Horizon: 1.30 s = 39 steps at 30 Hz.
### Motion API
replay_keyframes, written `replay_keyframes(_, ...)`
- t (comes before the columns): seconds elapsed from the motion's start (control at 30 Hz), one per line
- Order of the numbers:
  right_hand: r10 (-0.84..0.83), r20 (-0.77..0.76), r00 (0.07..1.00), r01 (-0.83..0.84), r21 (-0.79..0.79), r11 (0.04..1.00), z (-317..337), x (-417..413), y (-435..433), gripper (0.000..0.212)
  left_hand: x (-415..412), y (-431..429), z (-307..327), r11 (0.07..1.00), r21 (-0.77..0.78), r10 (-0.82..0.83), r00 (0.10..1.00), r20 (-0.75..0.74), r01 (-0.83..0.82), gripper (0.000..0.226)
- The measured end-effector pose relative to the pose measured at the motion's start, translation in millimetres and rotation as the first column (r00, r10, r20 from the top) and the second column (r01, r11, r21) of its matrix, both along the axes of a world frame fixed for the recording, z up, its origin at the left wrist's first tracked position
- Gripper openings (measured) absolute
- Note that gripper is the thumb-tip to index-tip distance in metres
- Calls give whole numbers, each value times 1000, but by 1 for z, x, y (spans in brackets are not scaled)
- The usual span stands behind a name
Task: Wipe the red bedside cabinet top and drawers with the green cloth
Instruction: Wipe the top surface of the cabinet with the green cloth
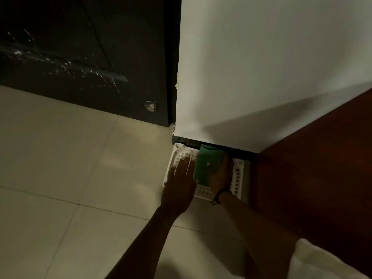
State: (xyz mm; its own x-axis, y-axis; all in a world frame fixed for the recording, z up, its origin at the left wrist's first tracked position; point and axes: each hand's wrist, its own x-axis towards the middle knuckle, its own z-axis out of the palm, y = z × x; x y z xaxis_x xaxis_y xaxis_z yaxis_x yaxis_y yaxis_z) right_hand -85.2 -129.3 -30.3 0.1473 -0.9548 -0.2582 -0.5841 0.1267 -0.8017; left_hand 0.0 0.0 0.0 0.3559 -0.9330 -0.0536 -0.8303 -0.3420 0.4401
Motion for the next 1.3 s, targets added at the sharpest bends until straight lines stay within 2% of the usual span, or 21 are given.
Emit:
replay_keyframes(0.07,-19,38,999,19,14,1000,-3,3,-9,73,3,-2,-5,1000,11,12,999,-36,-12,60)
replay_keyframes(0.17,-139,117,983,131,76,989,-16,7,-23,67,8,-7,-15,1000,26,-14,999,-30,15,60)
replay_keyframes(0.3,-146,43,988,146,16,989,-34,4,-31,54,14,-15,-24,1000,12,-5,1000,-31,5,61)
replay_keyframes(0.43,-7,-60,998,6,-23,1000,-40,-4,-32,36,5,-21,-26,1000,-2,-1,999,-51,1,61)
replay_keyframes(0.57,-64,95,993,65,-7,998,-18,-1,-14,36,-8,-25,-19,999,52,13,994,-104,-8,63)
replay_keyframes(0.7,-89,175,981,88,12,996,27,2,7,32,-20,-24,19,995,71,80,971,-226,-65,66)
replay_keyframes(0.8,-124,205,971,119,34,992,70,-1,19,32,-22,-23,59,989,72,141,956,-257,-127,69)
replay_keyframes(0.9,-178,246,953,168,65,984,119,-9,26,33,-26,-21,109,980,24,197,958,-208,-196,70)
replay_keyframes(1.0,-206,354,912,176,116,978,179,-21,35,27,-31,-16,157,982,-23,179,968,-178,-186,63)
replay_keyframes(1.07,-210,443,872,163,141,976,223,-33,43,33,-38,-14,193,978,-44,185,951,-248,-202,61)
replay_keyframes(1.17,-219,480,850,168,147,975,285,-58,56,32,-57,-12,246,963,-52,222,889,-401,-264,54)
replay_keyframes(1.3,-227,508,831,161,172,972,361,-106,71,18,-88,-12,321,949,-65,234,828,-509,-308,36)
